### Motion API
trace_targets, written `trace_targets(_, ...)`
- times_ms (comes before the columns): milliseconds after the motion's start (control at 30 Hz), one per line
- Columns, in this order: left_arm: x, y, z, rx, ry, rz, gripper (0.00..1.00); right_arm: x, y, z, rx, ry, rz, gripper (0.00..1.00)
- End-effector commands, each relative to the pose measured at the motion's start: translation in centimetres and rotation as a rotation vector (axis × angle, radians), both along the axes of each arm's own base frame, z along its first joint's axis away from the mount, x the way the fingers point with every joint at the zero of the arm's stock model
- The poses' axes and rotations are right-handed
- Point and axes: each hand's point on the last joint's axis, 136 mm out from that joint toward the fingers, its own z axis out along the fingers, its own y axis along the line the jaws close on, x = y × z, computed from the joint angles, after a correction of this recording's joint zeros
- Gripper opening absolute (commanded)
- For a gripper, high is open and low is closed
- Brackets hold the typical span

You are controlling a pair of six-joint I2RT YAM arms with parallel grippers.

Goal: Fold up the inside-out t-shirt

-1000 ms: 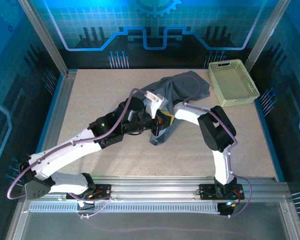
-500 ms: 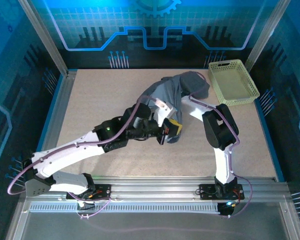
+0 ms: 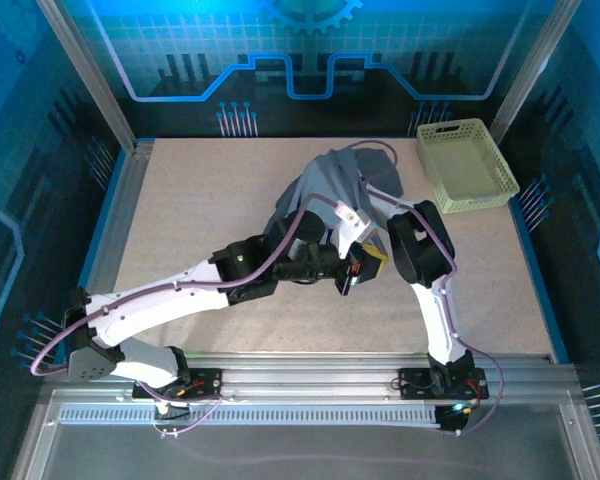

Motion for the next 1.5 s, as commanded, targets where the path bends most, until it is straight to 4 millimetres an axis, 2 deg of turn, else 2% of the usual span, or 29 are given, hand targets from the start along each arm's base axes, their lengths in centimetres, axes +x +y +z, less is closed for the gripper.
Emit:
trace_targets(0,-3.8,-0.4,5.8,-0.166,-0.033,-0.143,0.00,0.3,0.5,-1.5,0.009,0.061,-0.014,0.97)
trace_targets(167,-5.3,0.3,9.1,-0.261,-0.051,-0.185,0.00,0.7,0.6,-2.8,-0.039,0.097,-0.016,0.98)
trace_targets(333,-6.4,1.3,11.9,-0.335,-0.082,-0.210,0.00,0.1,-1.0,-3.6,-0.171,0.165,-0.040,0.98)
trace_targets(667,-4.9,6.2,14.3,-0.371,-0.218,-0.020,0.00,-1.1,-2.7,-3.7,-0.364,0.186,-0.004,0.93)
trace_targets(800,-4.4,8.2,15.1,-0.367,-0.257,0.044,0.00,-1.7,-4.2,-3.3,-0.507,0.203,0.026,0.93)
trace_targets(1033,-3.7,9.7,14.4,-0.342,-0.276,0.098,0.00,-2.9,-6.3,-3.9,-0.667,0.257,0.111,1.00)
trace_targets(1300,-3.0,10.6,13.7,-0.341,-0.271,0.135,0.00,-3.7,-7.7,-4.8,-0.829,0.310,0.178,1.00)
trace_targets(1400,-2.6,11.0,13.4,-0.335,-0.270,0.161,0.00,-4.0,-8.0,-5.2,-0.858,0.320,0.194,0.94)
trace_targets(1467,-2.1,11.5,13.1,-0.328,-0.269,0.189,0.00,-4.1,-8.1,-5.6,-0.865,0.328,0.209,0.83)
